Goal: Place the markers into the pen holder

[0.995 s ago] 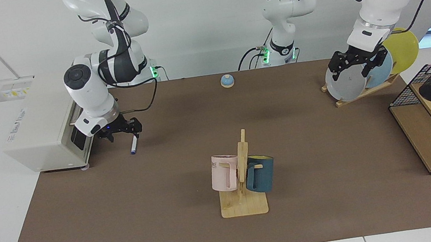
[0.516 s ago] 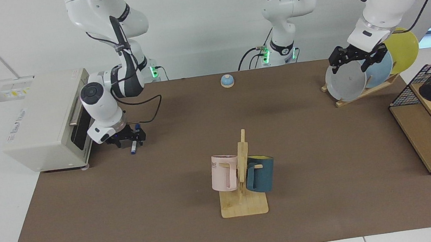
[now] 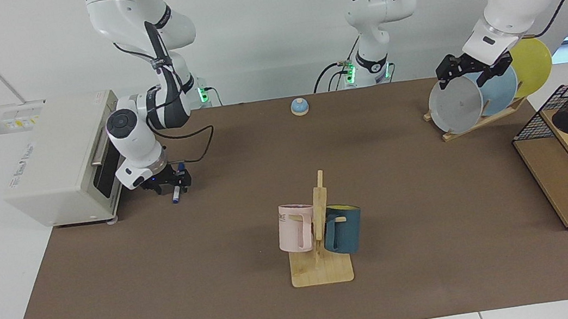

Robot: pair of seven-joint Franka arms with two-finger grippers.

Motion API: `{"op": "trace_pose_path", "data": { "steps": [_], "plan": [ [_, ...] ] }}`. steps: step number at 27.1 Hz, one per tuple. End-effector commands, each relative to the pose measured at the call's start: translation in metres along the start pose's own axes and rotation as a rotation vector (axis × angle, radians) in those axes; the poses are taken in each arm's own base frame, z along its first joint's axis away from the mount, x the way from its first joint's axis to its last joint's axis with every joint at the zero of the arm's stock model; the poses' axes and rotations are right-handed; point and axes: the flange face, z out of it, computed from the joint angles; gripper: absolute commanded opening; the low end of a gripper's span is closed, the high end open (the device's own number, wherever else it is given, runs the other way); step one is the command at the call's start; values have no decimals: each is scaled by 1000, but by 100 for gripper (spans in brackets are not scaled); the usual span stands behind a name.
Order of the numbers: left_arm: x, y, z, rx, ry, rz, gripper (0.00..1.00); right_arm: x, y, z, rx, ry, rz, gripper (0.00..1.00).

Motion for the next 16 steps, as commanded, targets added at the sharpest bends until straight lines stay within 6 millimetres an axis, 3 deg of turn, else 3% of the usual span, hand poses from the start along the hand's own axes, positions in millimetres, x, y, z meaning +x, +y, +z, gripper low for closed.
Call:
{"op": "trace_pose_path", "data": {
  "steps": [1,5,11,16],
  "plan": [
    [-7,-2,-4,2,-13,17,100,-3,2,3,12,8,37,28],
    [-8,-3,-9,3,-7,52,100,-4,2,3,11,5,37,0],
    [-11,-7,-8,0,-20,61,100,1,1,-3,12,14,27,0],
    [-6,6,-13,9,-8,88,100,13,-7,-29,25,-11,63,0]
  ]
}}
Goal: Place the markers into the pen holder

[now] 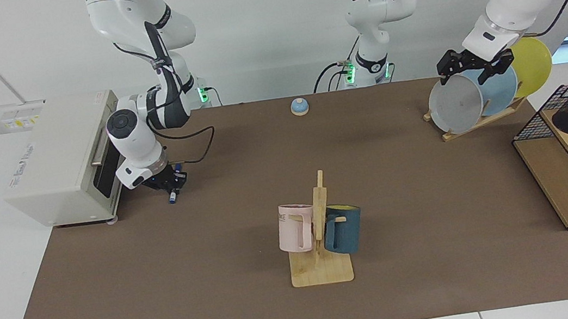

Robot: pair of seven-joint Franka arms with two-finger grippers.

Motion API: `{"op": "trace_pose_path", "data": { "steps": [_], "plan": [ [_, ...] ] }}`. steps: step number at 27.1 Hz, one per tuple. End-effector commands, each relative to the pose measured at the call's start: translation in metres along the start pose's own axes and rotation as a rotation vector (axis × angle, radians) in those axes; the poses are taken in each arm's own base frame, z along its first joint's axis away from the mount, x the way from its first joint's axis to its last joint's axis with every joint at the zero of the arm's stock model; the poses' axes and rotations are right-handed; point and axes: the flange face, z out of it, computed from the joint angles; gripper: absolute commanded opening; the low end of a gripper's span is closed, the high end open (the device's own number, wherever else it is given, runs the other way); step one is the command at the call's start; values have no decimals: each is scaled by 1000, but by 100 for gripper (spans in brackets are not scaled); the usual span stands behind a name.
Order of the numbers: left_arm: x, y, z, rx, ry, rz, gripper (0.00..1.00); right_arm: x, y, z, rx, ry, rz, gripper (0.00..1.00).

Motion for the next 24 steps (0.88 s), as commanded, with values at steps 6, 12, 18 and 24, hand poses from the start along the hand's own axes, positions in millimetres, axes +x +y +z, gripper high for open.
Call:
{"op": "trace_pose_path", "data": {
  "steps": [6,12,18,24],
  "plan": [
    [-1,9,-7,10,5,32,100,23,-46,-66,73,-52,203,0],
    [5,20,-2,11,19,205,100,32,-89,-121,110,-73,351,0],
    [9,25,7,-10,37,391,100,44,-104,-158,269,-185,502,0],
    [10,32,9,-37,49,598,100,44,-118,-172,358,-264,646,0]
  ]
}}
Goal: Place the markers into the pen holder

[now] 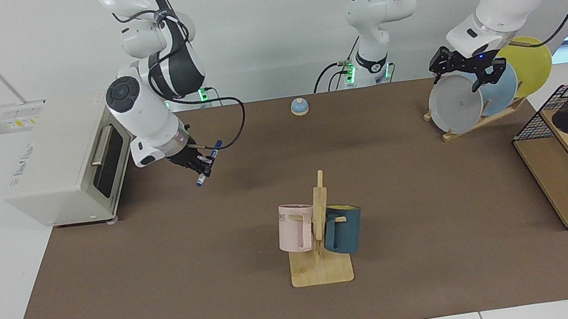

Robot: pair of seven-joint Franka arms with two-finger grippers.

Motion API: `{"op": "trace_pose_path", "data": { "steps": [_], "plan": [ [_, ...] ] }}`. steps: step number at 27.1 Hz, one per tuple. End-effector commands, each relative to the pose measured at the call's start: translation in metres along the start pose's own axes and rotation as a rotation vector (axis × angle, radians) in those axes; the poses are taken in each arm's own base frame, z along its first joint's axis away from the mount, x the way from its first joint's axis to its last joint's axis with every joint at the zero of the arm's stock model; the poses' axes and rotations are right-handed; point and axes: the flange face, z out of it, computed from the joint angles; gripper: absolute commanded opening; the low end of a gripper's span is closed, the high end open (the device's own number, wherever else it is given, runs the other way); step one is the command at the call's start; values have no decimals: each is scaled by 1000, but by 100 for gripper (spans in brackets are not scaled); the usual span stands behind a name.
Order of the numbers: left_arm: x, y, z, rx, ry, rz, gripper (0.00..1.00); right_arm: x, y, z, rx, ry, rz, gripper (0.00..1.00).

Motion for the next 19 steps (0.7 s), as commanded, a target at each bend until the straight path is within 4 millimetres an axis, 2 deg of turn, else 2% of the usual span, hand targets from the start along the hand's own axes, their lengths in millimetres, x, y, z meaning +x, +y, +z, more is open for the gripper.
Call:
{"op": "trace_pose_path", "data": {
  "steps": [1,3,6,8,10,14,17,19],
  "plan": [
    [5,13,6,-15,22,207,100,-1,-14,1,58,-79,150,0],
    [9,23,5,-9,26,263,100,-4,-20,0,87,-95,206,0],
    [12,26,7,-28,51,278,100,-9,-27,0,114,-123,275,0],
    [15,29,9,-23,72,341,100,-20,-37,3,134,-160,313,0],
    [18,40,14,-3,90,410,100,-33,-48,7,141,-182,333,0],
    [10,70,34,43,130,463,100,-57,-75,15,172,-158,387,0],
    [16,85,36,54,135,513,100,-77,-92,22,185,-160,436,0],
    [20,88,35,73,146,567,100,-85,-100,22,213,-172,494,0]
  ]
}}
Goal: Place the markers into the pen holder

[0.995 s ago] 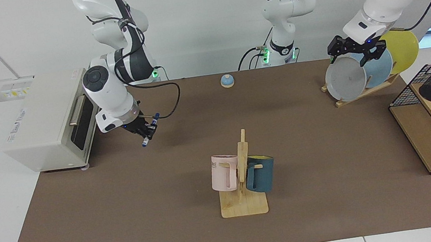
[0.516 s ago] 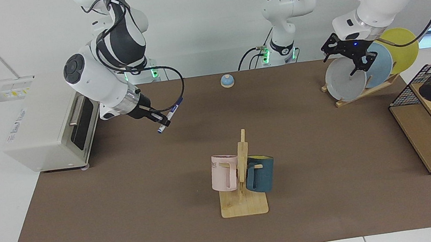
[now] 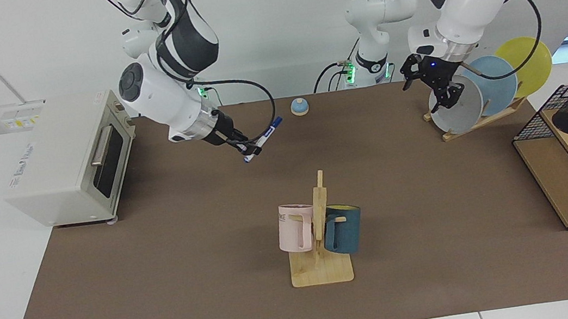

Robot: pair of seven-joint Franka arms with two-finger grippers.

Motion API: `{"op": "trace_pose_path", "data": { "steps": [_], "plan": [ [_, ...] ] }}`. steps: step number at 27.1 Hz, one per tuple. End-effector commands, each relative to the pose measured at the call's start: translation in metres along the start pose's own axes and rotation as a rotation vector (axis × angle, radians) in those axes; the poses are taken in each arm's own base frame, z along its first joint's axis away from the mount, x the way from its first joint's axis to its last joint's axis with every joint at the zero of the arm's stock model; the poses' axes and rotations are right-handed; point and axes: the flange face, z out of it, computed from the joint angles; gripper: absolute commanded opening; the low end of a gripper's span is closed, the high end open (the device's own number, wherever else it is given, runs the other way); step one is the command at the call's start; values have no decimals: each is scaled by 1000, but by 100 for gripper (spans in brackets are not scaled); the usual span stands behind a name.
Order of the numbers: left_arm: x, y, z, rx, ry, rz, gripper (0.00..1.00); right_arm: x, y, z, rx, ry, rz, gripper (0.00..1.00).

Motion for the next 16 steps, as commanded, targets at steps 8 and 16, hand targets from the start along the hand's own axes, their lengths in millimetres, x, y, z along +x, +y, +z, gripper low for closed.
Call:
{"op": "trace_pose_path", "data": {
  "steps": [8,16],
  "plan": [
    [46,52,-1,141,17,295,100,-37,-21,12,115,-97,243,0],
    [68,59,0,166,103,373,100,-70,-28,34,163,-116,337,0]
  ]
}}
